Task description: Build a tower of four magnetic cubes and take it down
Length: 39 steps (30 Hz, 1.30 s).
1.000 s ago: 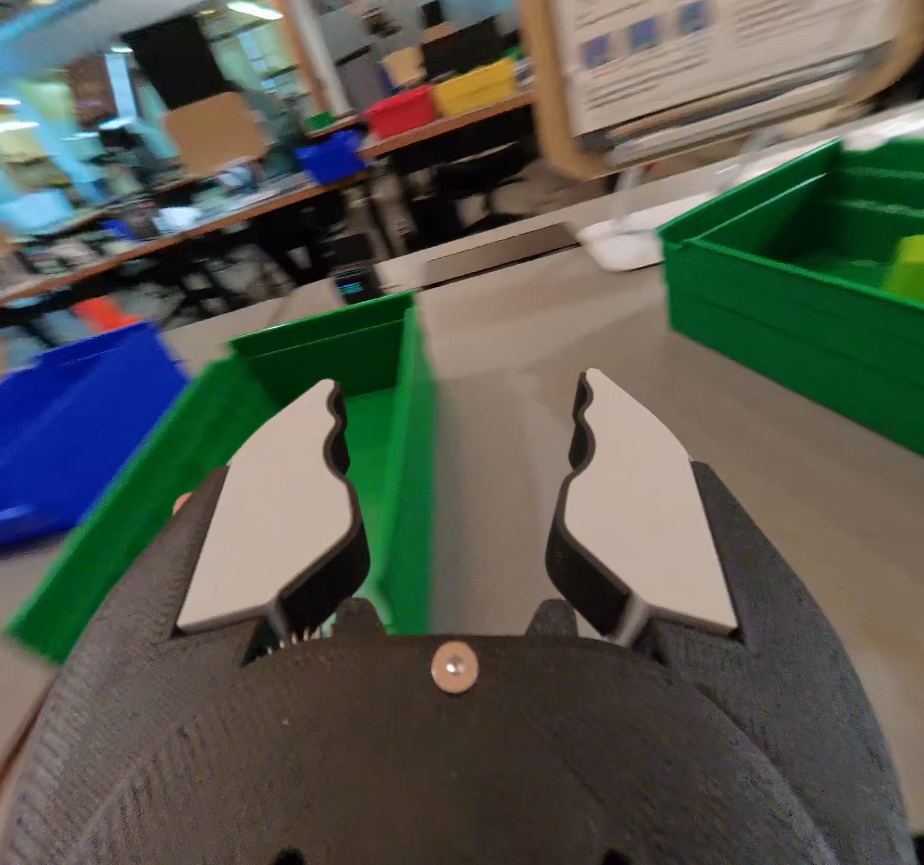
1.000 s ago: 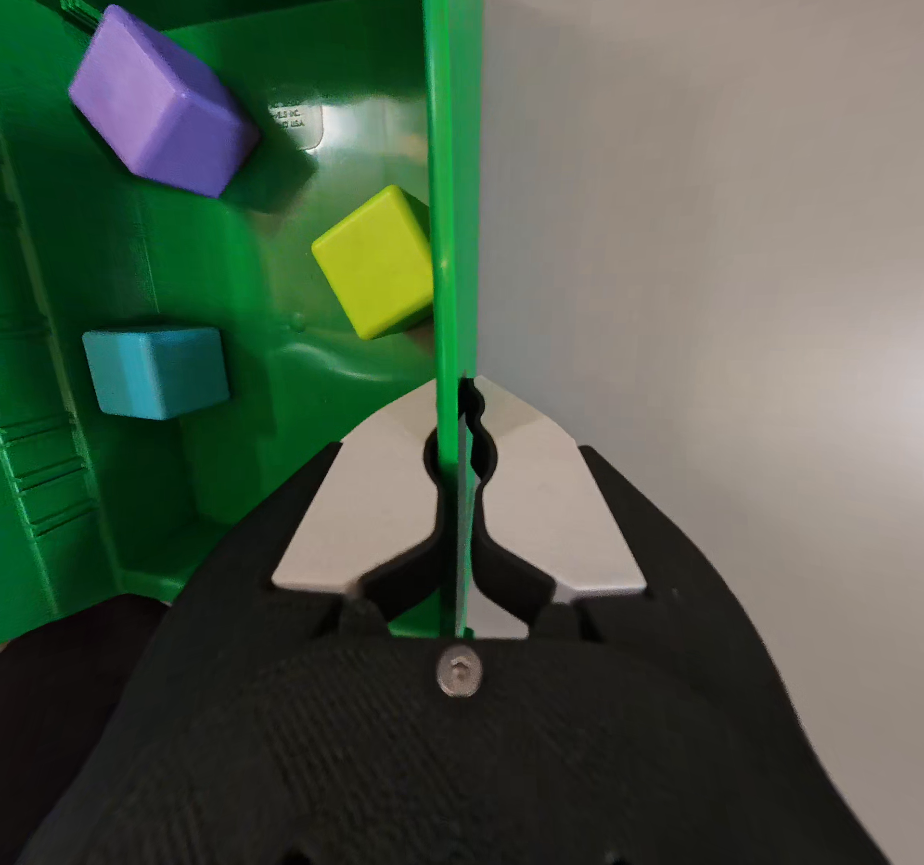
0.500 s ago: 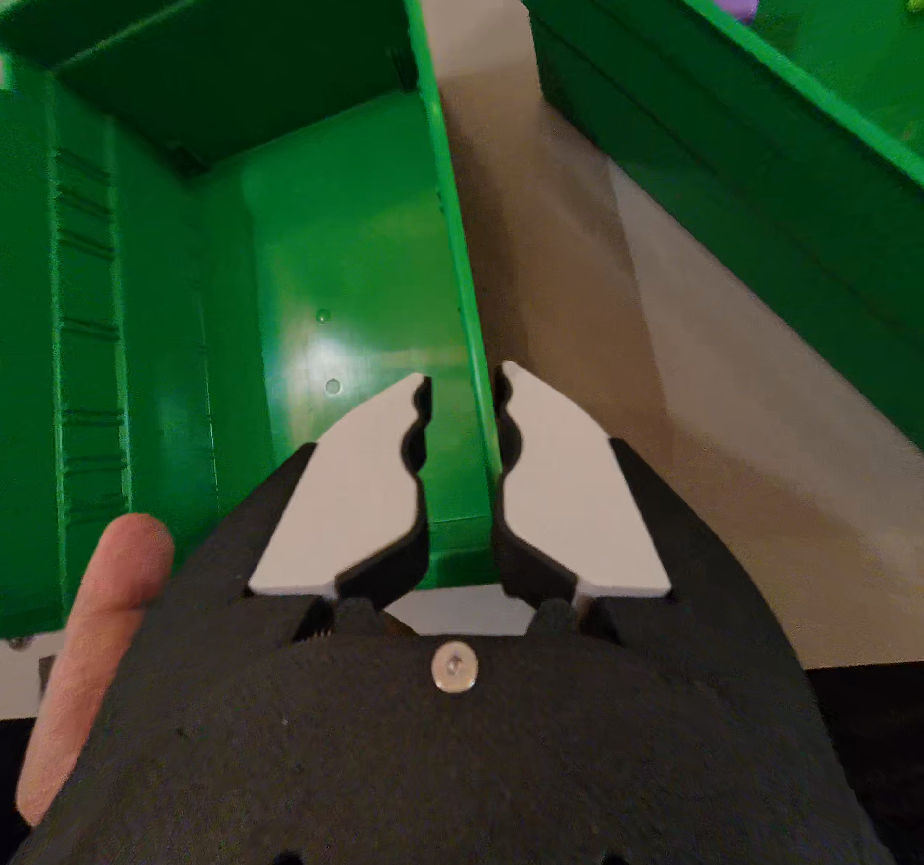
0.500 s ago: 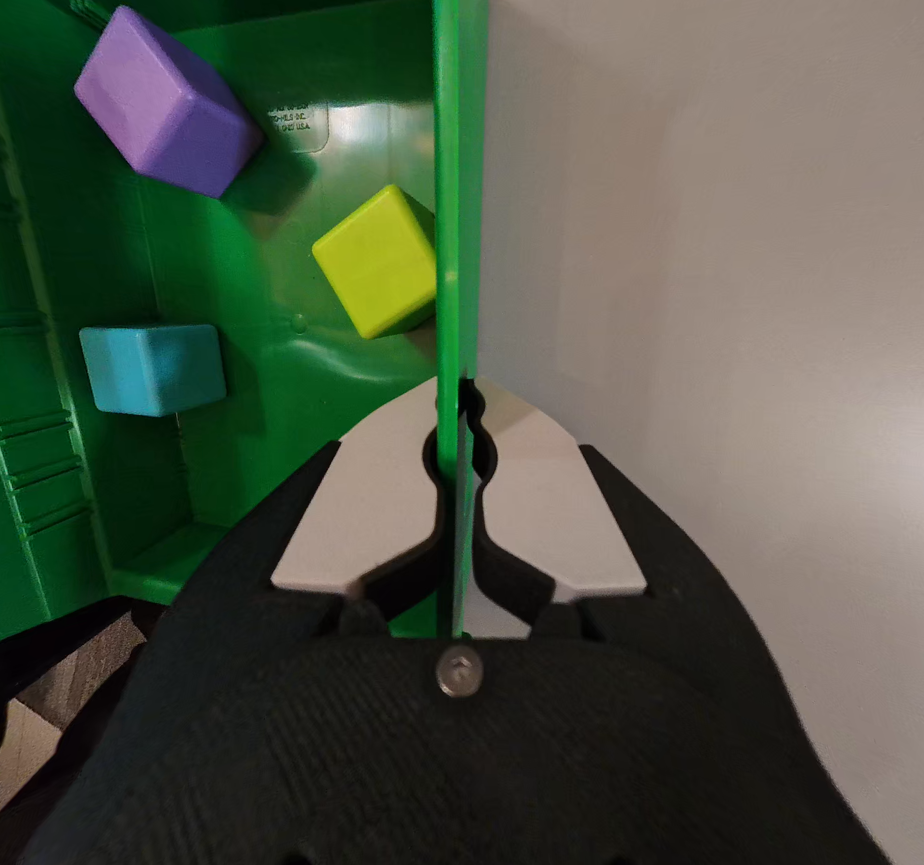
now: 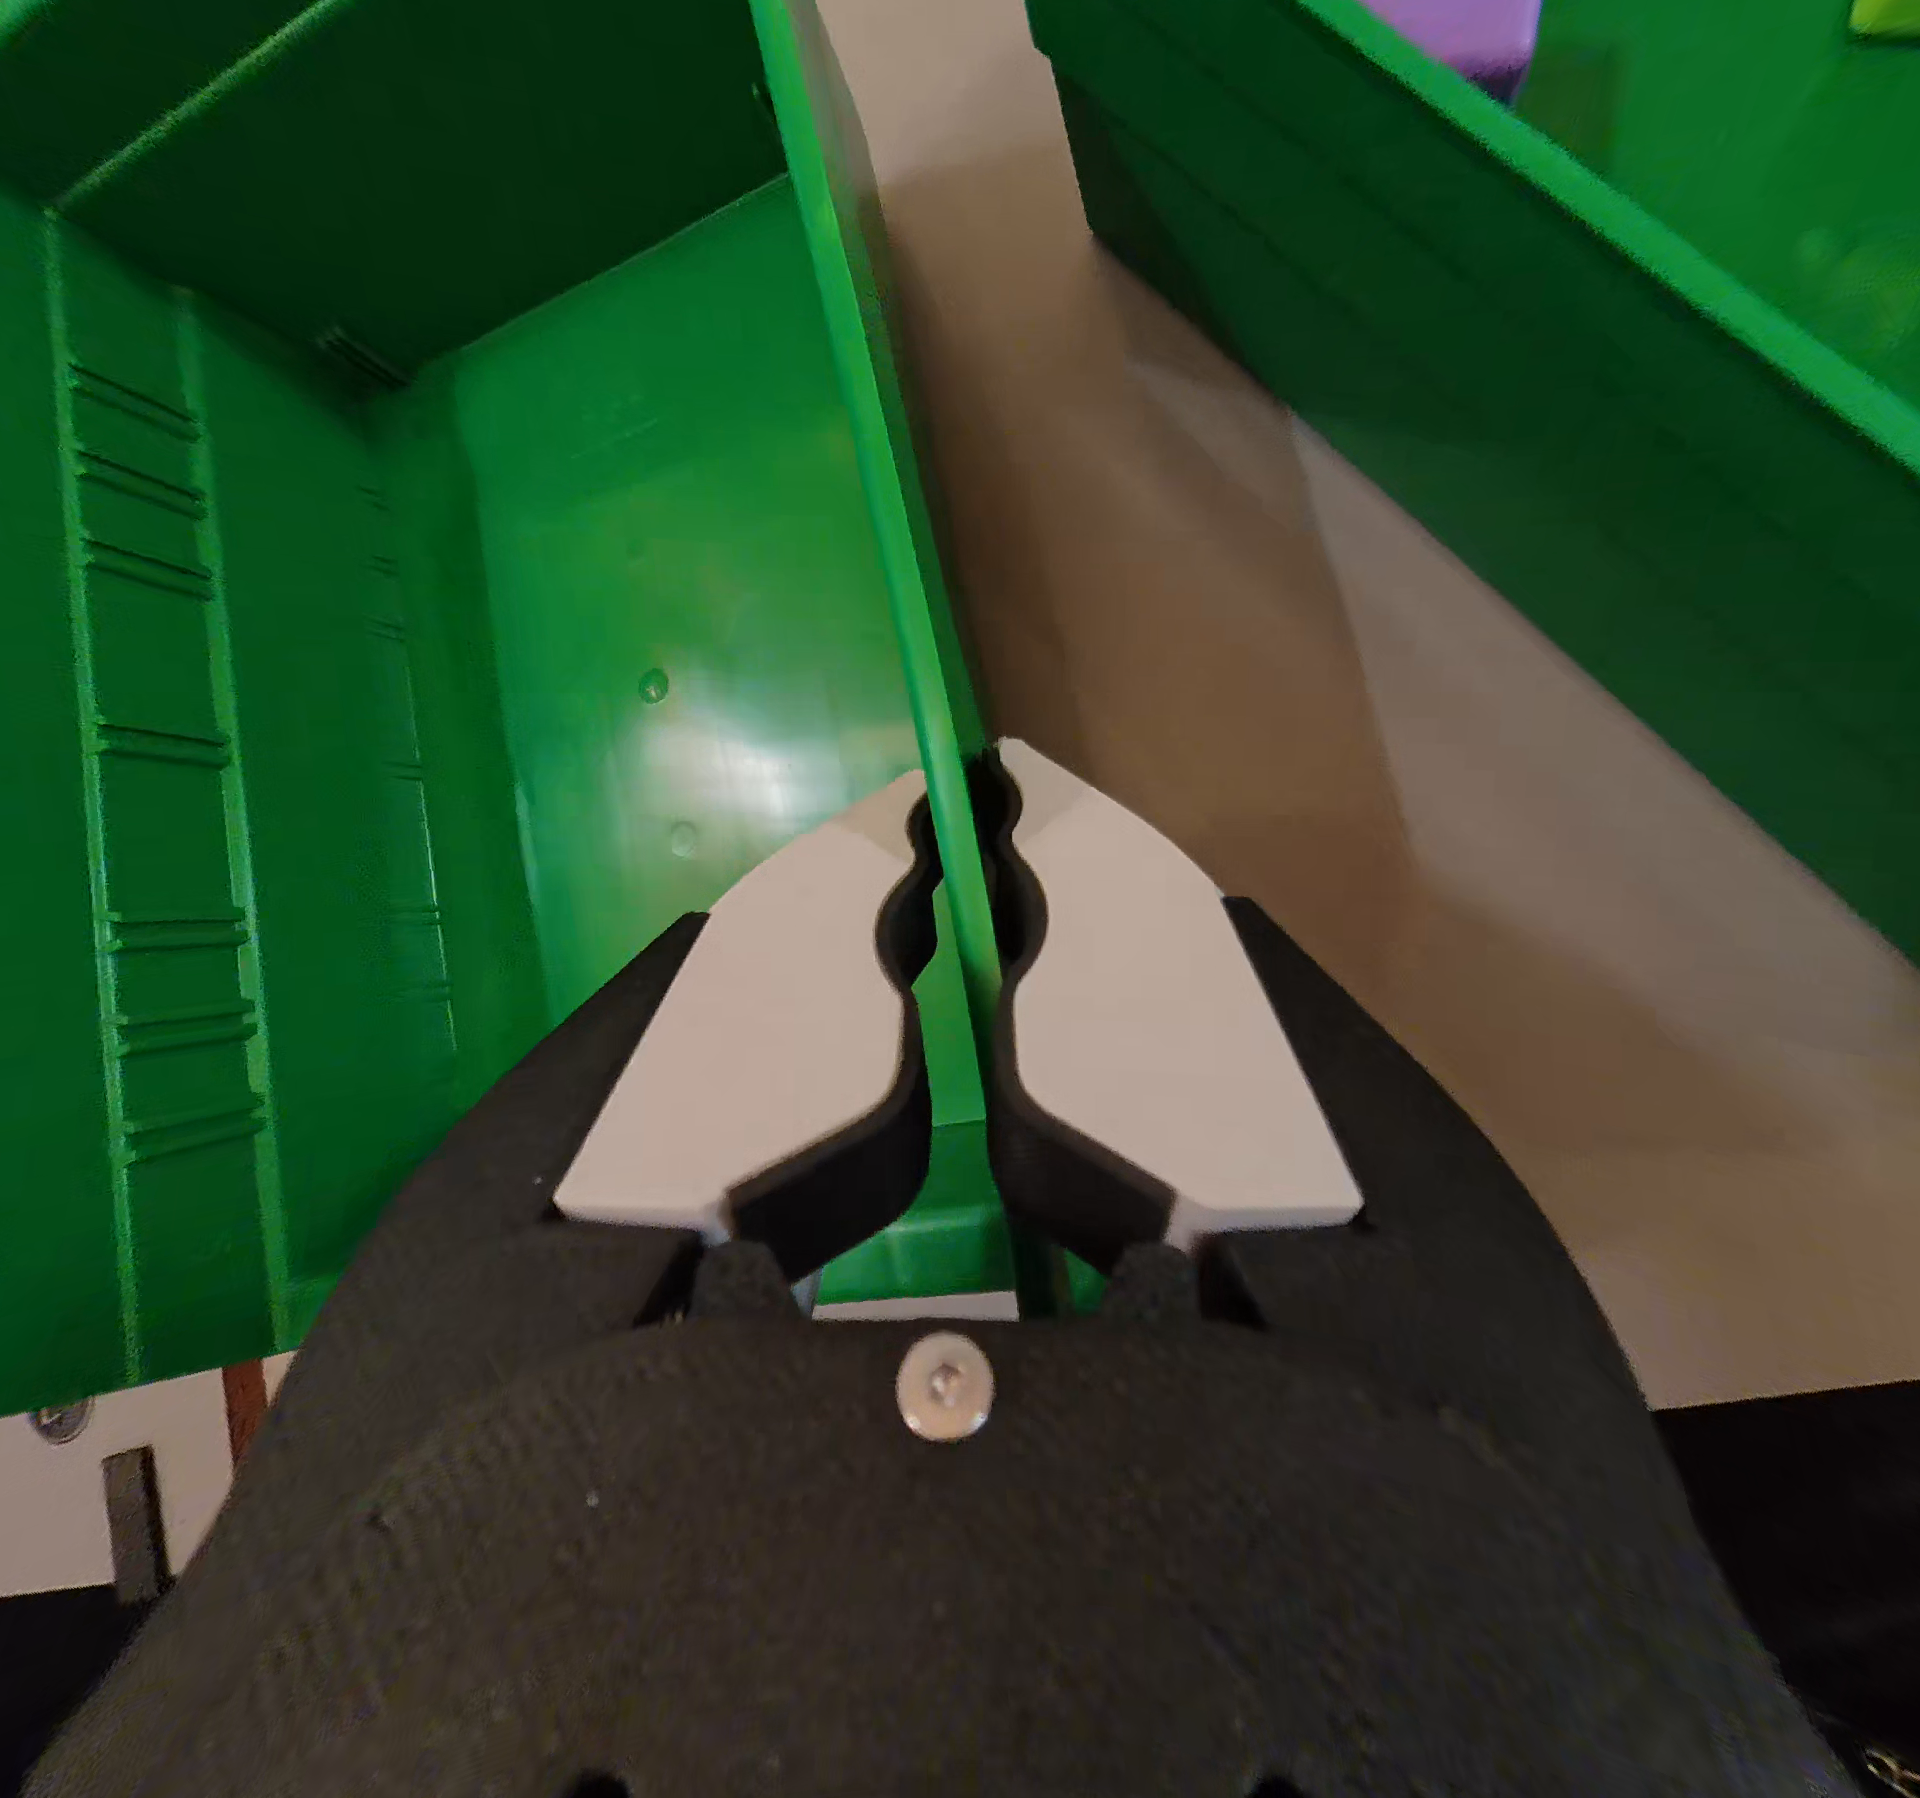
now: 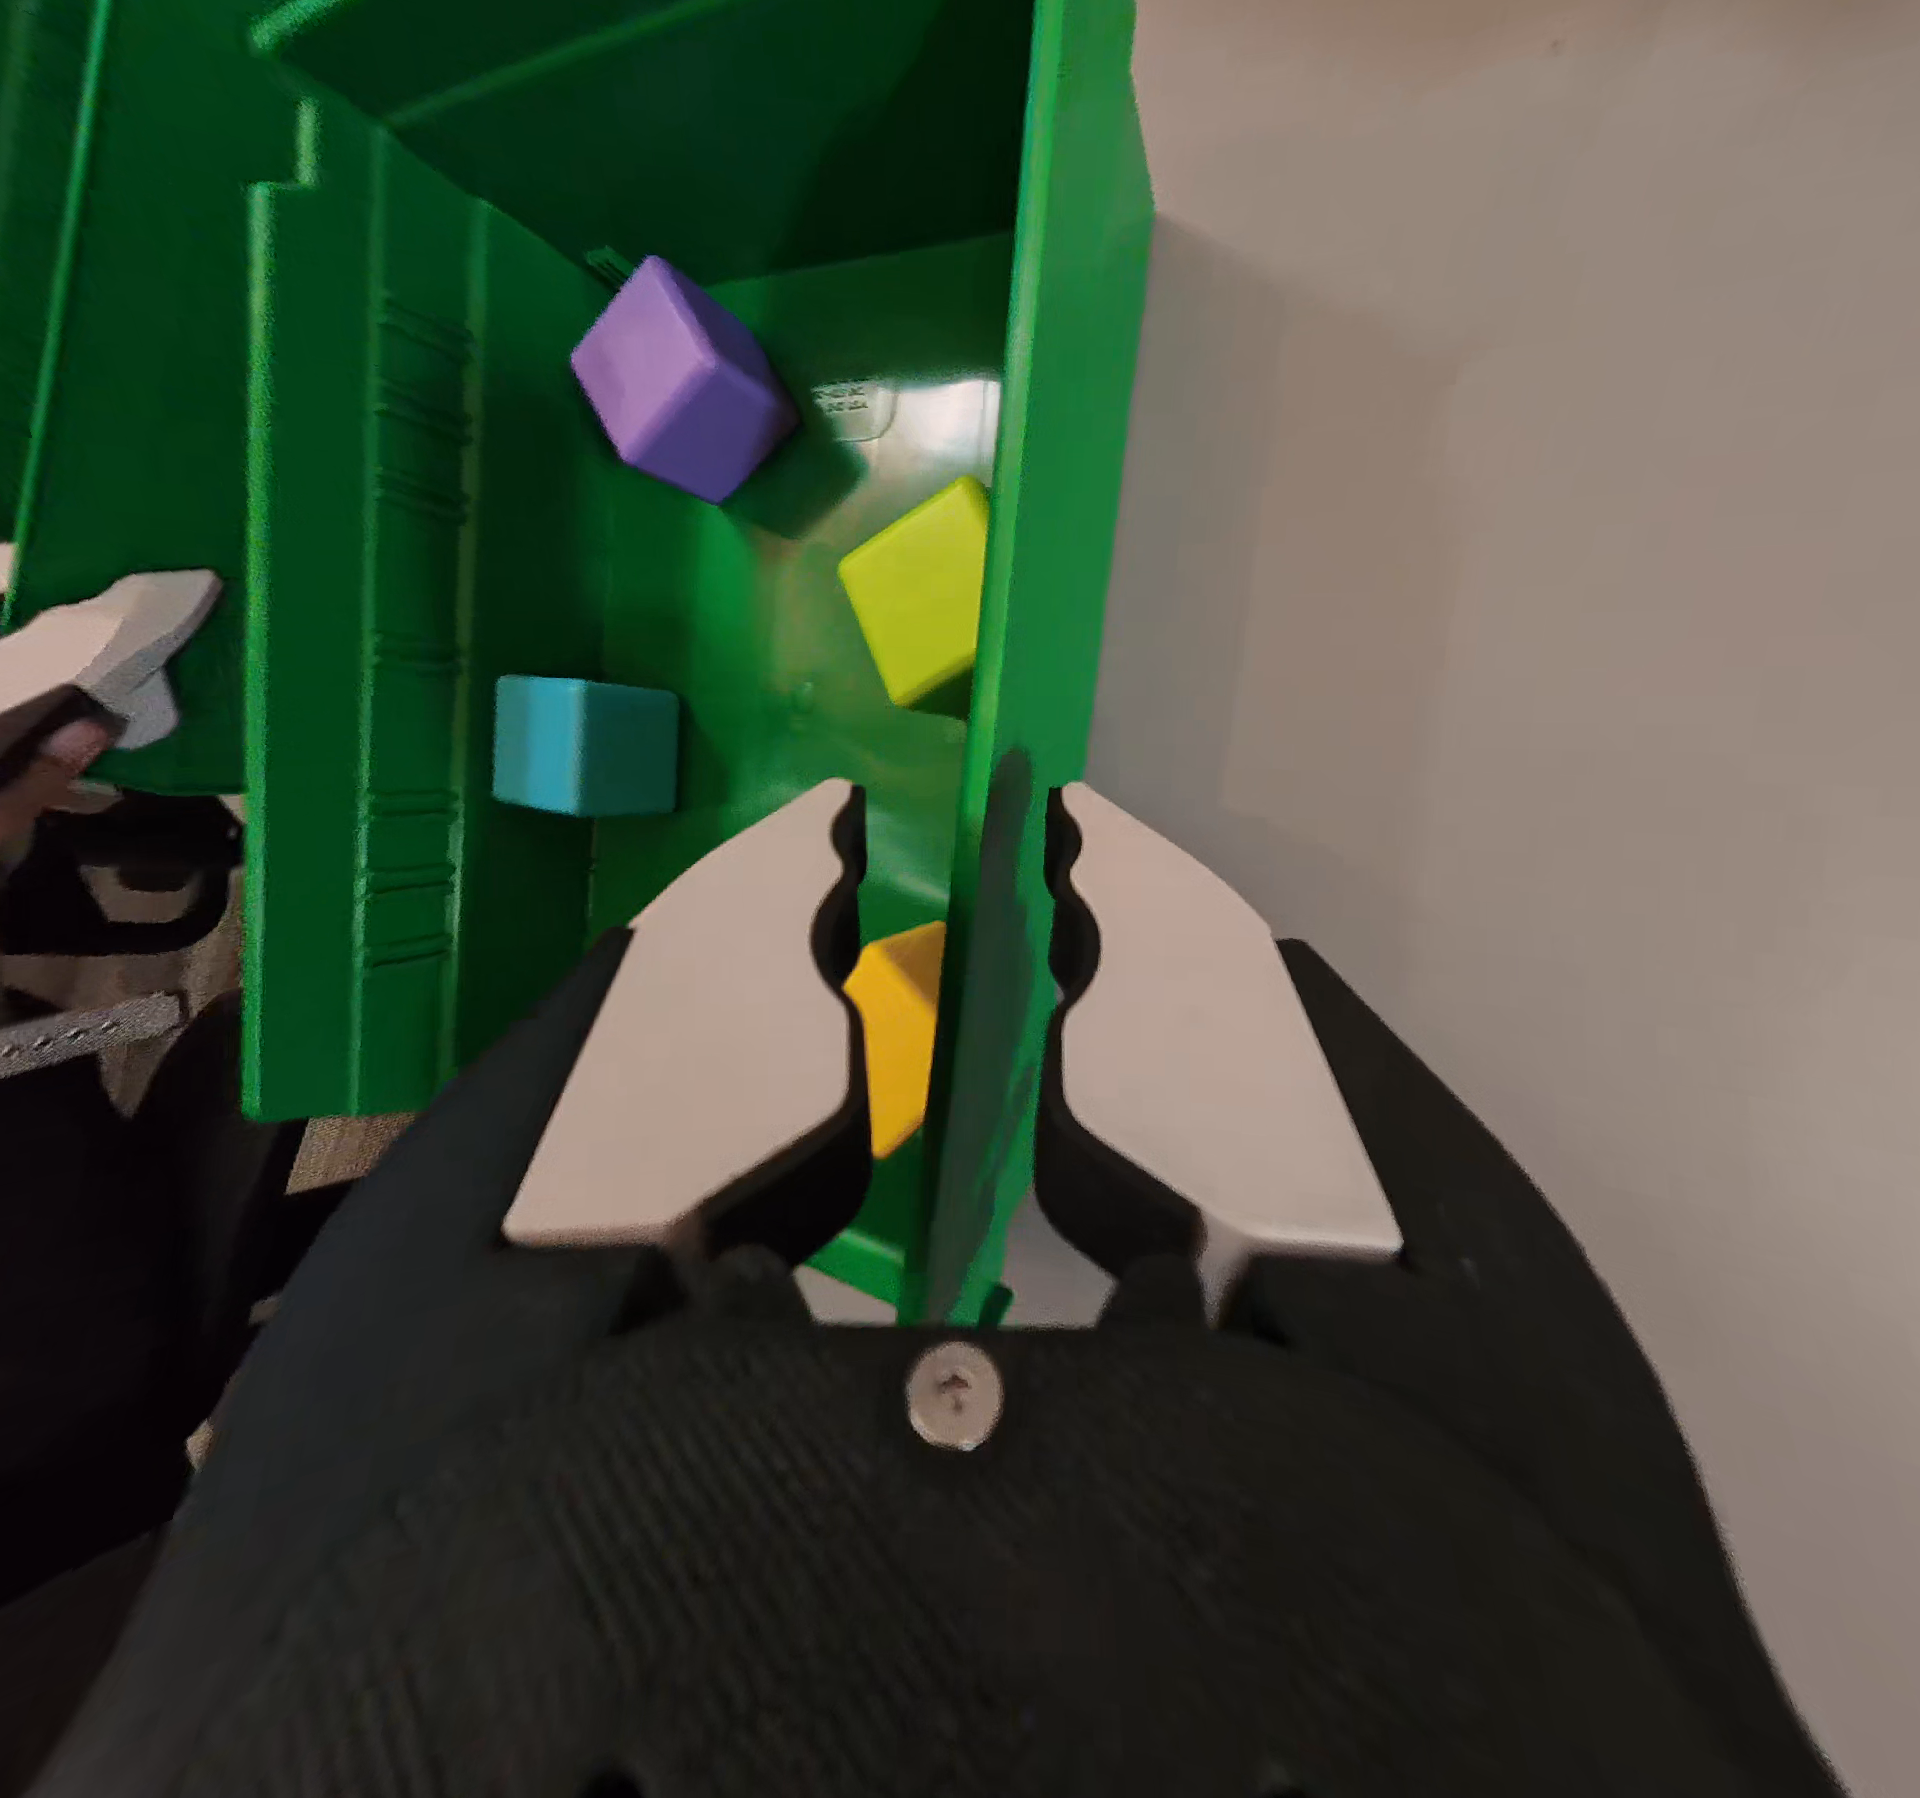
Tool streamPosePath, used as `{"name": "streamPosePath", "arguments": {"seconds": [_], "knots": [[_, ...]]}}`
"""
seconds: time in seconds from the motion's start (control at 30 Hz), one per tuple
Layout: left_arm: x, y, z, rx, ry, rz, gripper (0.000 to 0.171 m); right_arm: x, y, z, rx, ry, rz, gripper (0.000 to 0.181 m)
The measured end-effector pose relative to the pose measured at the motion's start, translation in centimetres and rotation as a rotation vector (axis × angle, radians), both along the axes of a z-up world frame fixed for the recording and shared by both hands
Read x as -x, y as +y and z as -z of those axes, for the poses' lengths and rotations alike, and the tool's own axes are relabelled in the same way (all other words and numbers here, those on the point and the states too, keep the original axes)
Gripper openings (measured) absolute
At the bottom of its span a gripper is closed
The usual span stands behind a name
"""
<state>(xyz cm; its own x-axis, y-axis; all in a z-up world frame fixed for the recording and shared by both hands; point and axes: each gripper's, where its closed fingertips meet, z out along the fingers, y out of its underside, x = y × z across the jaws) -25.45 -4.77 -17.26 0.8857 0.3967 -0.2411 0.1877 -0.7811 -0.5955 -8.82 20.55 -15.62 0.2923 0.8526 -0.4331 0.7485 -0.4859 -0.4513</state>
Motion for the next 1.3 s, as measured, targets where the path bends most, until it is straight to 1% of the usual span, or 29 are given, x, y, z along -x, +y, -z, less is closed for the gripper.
{"name": "streamPosePath", "arguments": {"seconds": [0.1,0.17,0.2,0.23,0.37,0.47,0.67,0.73,0.8,0.93,1.03,1.13,1.3], "knots": [[0.2,-0.1,-1.0,-0.045,0.008,-0.007,0.009,-1.3,-0.3,-0.9,0.015,0.039,-0.03,0.032],[0.4,-0.2,-1.4,-0.059,0.027,-0.016,0.009,-2.3,-0.9,-0.6,0.041,0.03,-0.061,0.029],[0.6,-0.2,-1.6,-0.064,0.047,-0.021,0.01,-2.7,-1.2,-0.3,0.041,0.021,-0.072,0.018],[0.7,-0.3,-1.8,-0.062,0.054,-0.023,0.01,-2.9,-1.1,-0.1,0.012,0.022,-0.069,0.011],[0.4,-0.7,-2.4,-0.059,0.047,-0.027,0.01,-2.7,-1.0,-0.1,-0.113,0.044,-0.085,0.009],[0.3,-1.1,-3.7,-0.077,0.071,-0.031,0.01,-2.4,-1.0,-0.1,-0.139,0.066,-0.03,0.007],[0.8,-3.5,-8.3,-0.093,0.138,-0.077,0.009,-0.2,-1.5,-0.2,-0.101,0.152,0.138,0.007],[0.8,-4.6,-9.7,-0.106,0.145,-0.092,0.009,0.3,-2.6,-0.3,-0.11,0.173,0.16,0.007],[0.6,-5.5,-10.8,-0.114,0.155,-0.095,0.009,0.5,-4.3,-0.3,-0.115,0.178,0.124,0.008],[0.3,-6.7,-11.9,-0.139,0.169,-0.084,0.009,0.5,-7.9,-0.2,-0.051,0.149,0.029,0.012],[1.2,-7.1,-12.7,-0.159,0.148,-0.07,0.01,1.3,-9.2,-0.3,-0.046,0.125,0.024,0.013],[2.4,-7.5,-13.7,-0.166,0.125,-0.064,0.01,3.3,-10.4,-0.3,-0.028,0.154,0.038,0.012],[3.1,-8.1,-15.2,-0.159,0.161,-0.049,0.01,8.5,-12.8,-0.6,0.054,0.296,0.135,0.013]]}}
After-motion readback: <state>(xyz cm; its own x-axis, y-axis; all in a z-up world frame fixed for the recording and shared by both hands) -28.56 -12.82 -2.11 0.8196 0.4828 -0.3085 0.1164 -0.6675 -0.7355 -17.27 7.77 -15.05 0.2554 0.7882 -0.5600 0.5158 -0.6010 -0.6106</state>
